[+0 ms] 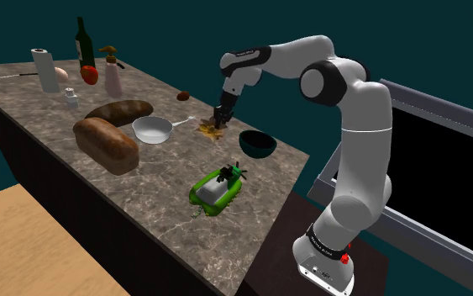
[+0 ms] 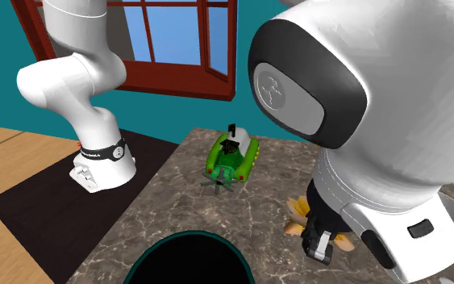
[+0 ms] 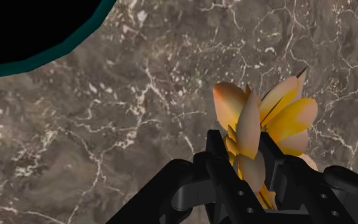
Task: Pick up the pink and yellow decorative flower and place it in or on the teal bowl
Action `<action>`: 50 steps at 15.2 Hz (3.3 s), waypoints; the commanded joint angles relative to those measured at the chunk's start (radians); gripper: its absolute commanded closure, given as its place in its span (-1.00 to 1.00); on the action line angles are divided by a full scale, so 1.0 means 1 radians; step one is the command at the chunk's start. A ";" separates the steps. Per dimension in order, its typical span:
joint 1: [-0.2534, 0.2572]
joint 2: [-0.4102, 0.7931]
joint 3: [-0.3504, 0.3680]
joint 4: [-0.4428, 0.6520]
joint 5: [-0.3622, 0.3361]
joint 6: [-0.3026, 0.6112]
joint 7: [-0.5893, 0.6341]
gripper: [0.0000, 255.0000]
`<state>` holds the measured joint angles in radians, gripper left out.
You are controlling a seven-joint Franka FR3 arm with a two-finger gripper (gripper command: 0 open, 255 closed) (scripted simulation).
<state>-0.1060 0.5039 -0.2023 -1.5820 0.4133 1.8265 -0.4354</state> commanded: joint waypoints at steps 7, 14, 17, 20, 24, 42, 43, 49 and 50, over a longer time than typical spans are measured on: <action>0.000 -0.039 -0.005 0.050 -0.015 -0.084 0.031 1.00; -0.004 -0.062 -0.008 0.109 -0.024 -0.161 0.056 1.00; -0.022 -0.102 -0.023 0.057 -0.034 -0.160 0.020 1.00; -0.051 -0.153 -0.046 -0.013 -0.050 -0.157 -0.035 1.00; -0.092 -0.209 -0.079 -0.086 -0.075 -0.160 -0.110 1.00; -0.220 -0.260 -0.176 -0.236 -0.133 -0.115 -0.345 1.00; -0.220 -0.255 -0.176 -0.244 -0.131 -0.104 -0.348 1.00; -0.222 -0.222 -0.171 -0.284 -0.115 -0.037 -0.369 1.00; -0.222 -0.215 -0.170 -0.291 -0.111 -0.023 -0.373 1.00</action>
<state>-0.3291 0.2840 -0.3742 -1.8636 0.2985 1.7889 -0.8059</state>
